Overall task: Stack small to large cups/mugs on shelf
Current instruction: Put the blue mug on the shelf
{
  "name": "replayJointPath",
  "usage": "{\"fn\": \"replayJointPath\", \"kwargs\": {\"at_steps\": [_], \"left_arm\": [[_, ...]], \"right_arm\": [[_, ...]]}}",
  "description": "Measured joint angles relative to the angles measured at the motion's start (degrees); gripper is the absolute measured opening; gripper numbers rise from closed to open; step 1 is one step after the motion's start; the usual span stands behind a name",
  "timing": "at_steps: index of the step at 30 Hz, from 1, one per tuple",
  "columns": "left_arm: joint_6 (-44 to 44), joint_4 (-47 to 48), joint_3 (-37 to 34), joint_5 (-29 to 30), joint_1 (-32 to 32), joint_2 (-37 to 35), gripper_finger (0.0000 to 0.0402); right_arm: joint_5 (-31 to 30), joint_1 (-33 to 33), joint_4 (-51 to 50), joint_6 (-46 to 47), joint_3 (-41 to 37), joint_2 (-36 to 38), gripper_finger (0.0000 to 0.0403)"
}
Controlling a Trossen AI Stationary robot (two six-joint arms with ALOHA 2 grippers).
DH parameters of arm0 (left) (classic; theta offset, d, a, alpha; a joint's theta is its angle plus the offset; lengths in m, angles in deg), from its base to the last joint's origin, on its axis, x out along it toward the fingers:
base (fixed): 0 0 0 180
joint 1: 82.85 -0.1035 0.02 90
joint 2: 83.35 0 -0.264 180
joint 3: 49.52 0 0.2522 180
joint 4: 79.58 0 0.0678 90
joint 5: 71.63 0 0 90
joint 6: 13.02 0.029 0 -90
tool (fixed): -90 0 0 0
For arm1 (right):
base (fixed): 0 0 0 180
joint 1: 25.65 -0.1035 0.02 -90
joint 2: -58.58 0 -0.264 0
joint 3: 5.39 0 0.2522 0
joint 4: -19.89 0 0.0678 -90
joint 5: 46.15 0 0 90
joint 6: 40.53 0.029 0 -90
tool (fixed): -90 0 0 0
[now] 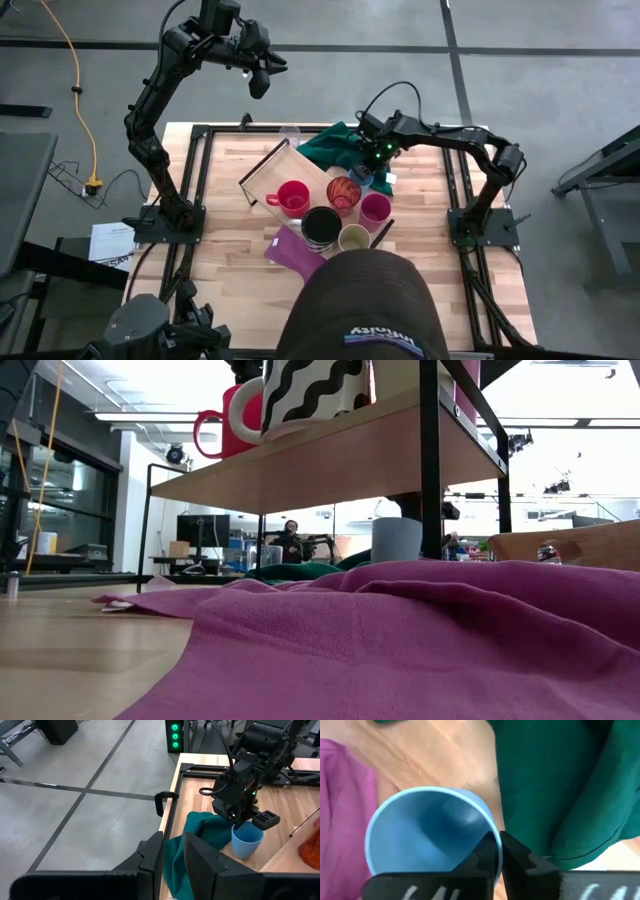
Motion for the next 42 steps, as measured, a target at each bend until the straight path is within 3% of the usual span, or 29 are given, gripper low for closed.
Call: {"fn": "replayJointPath", "kwargs": {"at_steps": [6,28,37,42], "left_arm": [[0.2,0.0,0.0,0.0,0.0,0.0,0.0065],[0.0,3.4,0.0,0.0,0.0,0.0,0.0065],[-0.2,7.0,0.0,0.0,0.0,0.0,0.0065],[-0.2,9.9,0.0,0.0,0.0,0.0,0.0065]], "right_arm": [[-0.7,0.0,0.6,-0.5,1.4,0.0,0.0003],[-10.7,0.2,-7.8,-8.1,20.2,0.0,0.0001],[-10.5,0.8,-11.6,-14.5,30.7,0.0,0.0],[-5.3,1.2,-13.9,-16.5,36.0,0.0,0.0]]}}
